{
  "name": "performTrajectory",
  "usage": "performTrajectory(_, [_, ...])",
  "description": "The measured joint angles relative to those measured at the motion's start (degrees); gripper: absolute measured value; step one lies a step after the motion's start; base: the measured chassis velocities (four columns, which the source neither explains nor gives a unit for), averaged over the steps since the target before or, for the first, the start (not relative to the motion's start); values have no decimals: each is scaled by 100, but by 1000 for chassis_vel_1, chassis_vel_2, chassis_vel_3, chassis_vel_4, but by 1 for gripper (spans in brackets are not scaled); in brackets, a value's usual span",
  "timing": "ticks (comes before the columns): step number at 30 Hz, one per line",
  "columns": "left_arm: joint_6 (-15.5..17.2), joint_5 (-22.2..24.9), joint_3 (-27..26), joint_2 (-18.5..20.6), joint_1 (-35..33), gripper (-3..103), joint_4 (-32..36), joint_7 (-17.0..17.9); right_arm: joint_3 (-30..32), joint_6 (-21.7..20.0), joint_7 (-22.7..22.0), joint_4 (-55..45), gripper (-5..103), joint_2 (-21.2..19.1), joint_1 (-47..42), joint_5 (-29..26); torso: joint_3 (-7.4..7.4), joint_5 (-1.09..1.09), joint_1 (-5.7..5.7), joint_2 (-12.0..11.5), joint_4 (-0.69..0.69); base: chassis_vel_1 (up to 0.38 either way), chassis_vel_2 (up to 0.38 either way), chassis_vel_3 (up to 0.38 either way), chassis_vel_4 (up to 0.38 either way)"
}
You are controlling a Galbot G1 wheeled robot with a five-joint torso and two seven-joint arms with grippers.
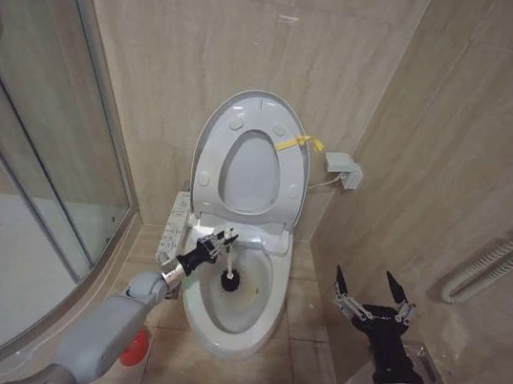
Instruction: Open the toilet lid, clean the toilet bowl with a toilet brush, close the toilet lid, and flush.
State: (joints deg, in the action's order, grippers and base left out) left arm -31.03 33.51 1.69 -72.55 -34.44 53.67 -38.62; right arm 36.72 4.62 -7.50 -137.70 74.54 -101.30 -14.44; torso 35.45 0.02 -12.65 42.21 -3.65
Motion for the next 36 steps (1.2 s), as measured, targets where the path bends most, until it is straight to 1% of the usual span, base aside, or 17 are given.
performTrajectory(2, [-49, -88, -23, -108, 17, 26, -167, -47, 0, 0, 0, 0, 100, 0, 0, 0, 0, 0, 0, 0, 1, 0, 0, 0, 0])
performTrajectory(3, [-130, -221, -81, -275, 30, 26, -347, -83, 0, 0, 0, 0, 100, 0, 0, 0, 0, -1, 0, 0, -1, 0, 0, 0, 0])
performTrajectory(4, [-130, -221, -81, -275, 30, 26, -347, -83, 0, 0, 0, 0, 100, 0, 0, 0, 0, -1, 0, 0, -1, 0, 0, 0, 0])
performTrajectory(6, [-194, -300, -133, -491, 18, 26, -438, -40, 0, 0, 0, 0, 100, 0, 0, 0, 0, 0, 0, 0, -1, 0, 0, 0, 0])
performTrajectory(8, [-208, -309, -148, -552, 8, 26, -439, -6, 0, 0, 0, 0, 100, 0, 0, 0, 0, -2, 0, 0, -2, 0, 0, 0, 0])
performTrajectory(10, [-282, -358, -226, -672, 0, 26, -455, 105, 0, 0, 0, 0, 100, 0, 0, 0, 0, 0, 0, 0, 0, 0, 0, 0, 0])
performTrajectory(11, [-282, -358, -226, -672, 0, 26, -455, 105, 0, 0, 0, 0, 100, 0, 0, 0, 0, 0, 0, 0, 0, 0, 0, 0, 0])
performTrajectory(13, [-457, -444, -348, -807, 18, 26, -504, 168, 0, 0, 0, 0, 100, 0, 0, 0, 0, -2, 0, 0, 0, 0, 0, 0, 0])
performTrajectory(16, [-552, -522, -417, -875, 26, 26, -486, 238, 0, 0, 0, 0, 100, 0, 0, 0, 0, -1, 0, 0, -1, 0, 0, 0, 0])
performTrajectory(19, [-680, -626, -499, -1000, 34, 26, -350, 502, 0, 0, 0, 0, 100, 0, 0, 0, 0, 0, 0, 0, 0, 0, 0, 0, 0])
performTrajectory(21, [-725, -635, -592, -1156, 81, 26, -369, 598, 0, 0, 0, 0, 100, 0, 0, 0, 0, -2, 0, 0, -1, 0, 0, 0, 0])
performTrajectory(22, [-725, -635, -592, -1156, 81, 26, -369, 598, 0, 0, 0, 0, 100, 0, 0, 0, 0, -2, 0, 0, -1, 0, 0, 0, 0])
performTrajectory(25, [-807, -426, -815, -1468, 68, 26, -539, 708, 0, 0, 0, 0, 100, 0, 0, 0, 0, -2, 0, 0, -3, 0, 0, 0, 0])
performTrajectory(26, [-807, -426, -815, -1468, 68, 26, -539, 708, 0, 0, 0, 0, 100, 0, 0, 0, 0, -2, 0, 0, -3, 0, 0, 0, 0])
performTrajectory(28, [-816, -160, -901, -1578, -52, 26, -605, 721, 0, 0, 0, 0, 100, 0, 0, 0, 0, -1, 0, 0, -1, 0, 0, 0, 0])
performTrajectory(33, [-763, 229, -1027, -1636, -393, 26, -562, 790, 0, 0, 0, 0, 100, 0, 0, 0, 0, -2, 0, 0, 1, 0, 0, 0, 0])
performTrajectory(36, [-787, 280, -1085, -1627, -519, 26, -551, 781, 0, 0, 0, 0, 100, 0, 0, 0, -1, -2, 0, 1, 0, 0, 0, 0, 0])
